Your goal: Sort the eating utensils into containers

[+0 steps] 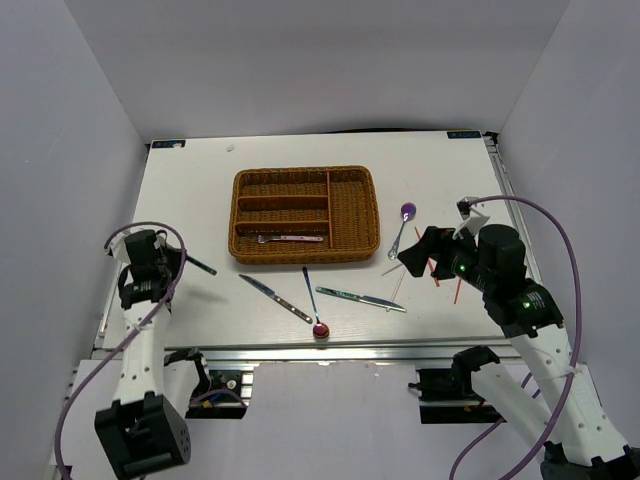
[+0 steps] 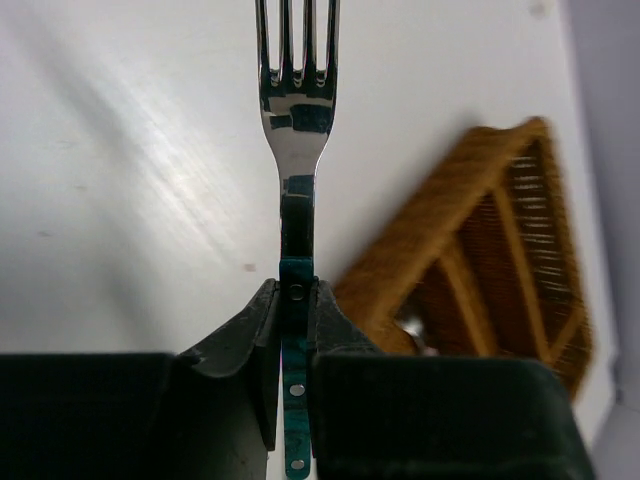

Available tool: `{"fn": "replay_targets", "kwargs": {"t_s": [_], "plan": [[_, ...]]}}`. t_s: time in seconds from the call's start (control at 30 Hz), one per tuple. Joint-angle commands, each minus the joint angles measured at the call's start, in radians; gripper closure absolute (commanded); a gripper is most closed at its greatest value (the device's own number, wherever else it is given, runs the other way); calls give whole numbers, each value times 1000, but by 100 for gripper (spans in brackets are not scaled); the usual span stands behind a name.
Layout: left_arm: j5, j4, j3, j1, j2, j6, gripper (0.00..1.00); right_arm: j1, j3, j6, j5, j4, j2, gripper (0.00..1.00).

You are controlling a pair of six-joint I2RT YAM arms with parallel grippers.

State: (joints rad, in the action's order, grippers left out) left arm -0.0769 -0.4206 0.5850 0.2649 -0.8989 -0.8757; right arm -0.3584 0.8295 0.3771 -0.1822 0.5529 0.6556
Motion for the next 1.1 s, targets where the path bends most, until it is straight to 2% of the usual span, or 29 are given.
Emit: {"fn": "replay_targets", "kwargs": {"t_s": [0.0, 0.1, 0.13, 0.23, 0.27, 0.33, 0.37, 0.47, 0.6, 0.87, 0.93, 1.07], "plan": [[48, 64, 3, -50, 84, -123, 100, 1, 19, -12, 58, -17, -2, 11], [42, 228, -80, -139, 159, -302, 100, 3, 8, -12, 121, -24, 9, 11], [19, 337, -106, -176, 175, -407, 100, 1, 10, -10, 136, -21, 25, 11], [-163, 506, -162, -378, 198, -548, 100, 1, 36, -4, 159, -13, 61, 11], [-219, 529, -159, -482, 168, -565, 100, 2, 43, -3, 159, -13, 67, 11], [-373, 613, -143, -593, 111, -595, 100, 1, 60, 8, 156, -13, 79, 11], [-417, 632, -133, -684, 76, -609, 100, 2, 62, 16, 150, -16, 79, 11], [-515, 707, -83, -786, -92, -644, 100, 1, 56, 40, 122, -18, 75, 11], [-541, 795, -63, -819, -265, -738, 100, 3, 49, 52, 118, 1, 58, 11], [-662, 793, -51, -912, -385, -882, 100, 3, 66, 8, 141, 45, 59, 11], [-666, 847, -65, -915, -411, -893, 100, 3, 63, 5, 132, 45, 56, 11], [-658, 832, -33, -935, -495, -937, 100, 3, 56, 3, 113, 44, 58, 11]]}}
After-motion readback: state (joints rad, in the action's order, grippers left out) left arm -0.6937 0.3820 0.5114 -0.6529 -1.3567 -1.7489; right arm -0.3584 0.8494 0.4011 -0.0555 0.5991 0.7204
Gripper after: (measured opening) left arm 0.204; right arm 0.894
